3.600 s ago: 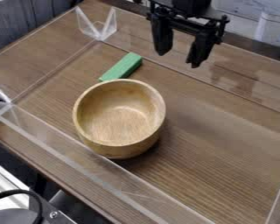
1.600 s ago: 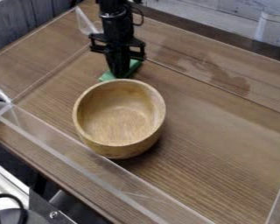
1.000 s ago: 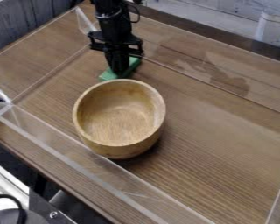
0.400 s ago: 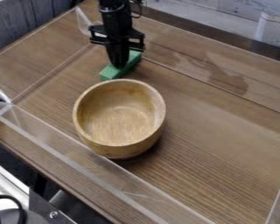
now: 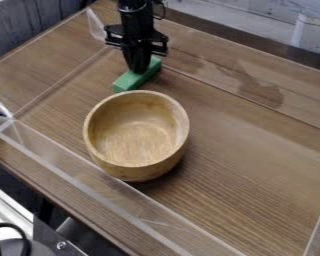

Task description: Remove the green block from inside the brown bowl and put it on the table

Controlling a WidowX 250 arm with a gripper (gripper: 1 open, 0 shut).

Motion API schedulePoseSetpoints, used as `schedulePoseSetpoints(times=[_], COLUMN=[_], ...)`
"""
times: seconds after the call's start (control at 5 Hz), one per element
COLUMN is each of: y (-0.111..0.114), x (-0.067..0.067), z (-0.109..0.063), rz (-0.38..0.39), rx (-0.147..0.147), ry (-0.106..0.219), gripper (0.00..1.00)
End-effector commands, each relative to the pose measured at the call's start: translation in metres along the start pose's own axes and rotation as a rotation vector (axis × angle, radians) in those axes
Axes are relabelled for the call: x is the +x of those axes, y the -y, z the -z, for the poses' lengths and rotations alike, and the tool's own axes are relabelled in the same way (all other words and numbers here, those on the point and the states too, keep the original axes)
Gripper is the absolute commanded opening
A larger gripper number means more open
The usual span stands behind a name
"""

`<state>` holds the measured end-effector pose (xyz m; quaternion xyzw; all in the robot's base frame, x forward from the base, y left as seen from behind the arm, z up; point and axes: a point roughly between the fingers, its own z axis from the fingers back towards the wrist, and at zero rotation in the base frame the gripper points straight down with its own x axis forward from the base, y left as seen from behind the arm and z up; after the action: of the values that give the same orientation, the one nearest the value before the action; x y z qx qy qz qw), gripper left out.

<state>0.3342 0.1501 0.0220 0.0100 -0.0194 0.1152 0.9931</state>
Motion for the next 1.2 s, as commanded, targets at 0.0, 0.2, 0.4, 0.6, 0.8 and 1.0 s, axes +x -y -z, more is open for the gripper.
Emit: schedulePoseSetpoints(times=[0.0, 0.2, 0.4, 0.6, 0.8, 1.0], y=[-0.002, 0.001, -0.003, -0.007, -0.010, -0.014], x=[-0.019, -0.017, -0.019, -0.021, -0.020, -0.019], z=[0.024, 0.025, 0.026, 0.026, 0.027, 0.028], rz=[0.014, 0.003, -0.001, -0.006, 0.003, 0.012], rx=[0.014, 0.018, 0.047, 0.075, 0.095, 0.114], ry=[-0.067, -0.062, -0.079, -0.097, -0.101, -0.105], gripper=[0.00, 0.00, 0.00, 0.00, 0.00, 0.00])
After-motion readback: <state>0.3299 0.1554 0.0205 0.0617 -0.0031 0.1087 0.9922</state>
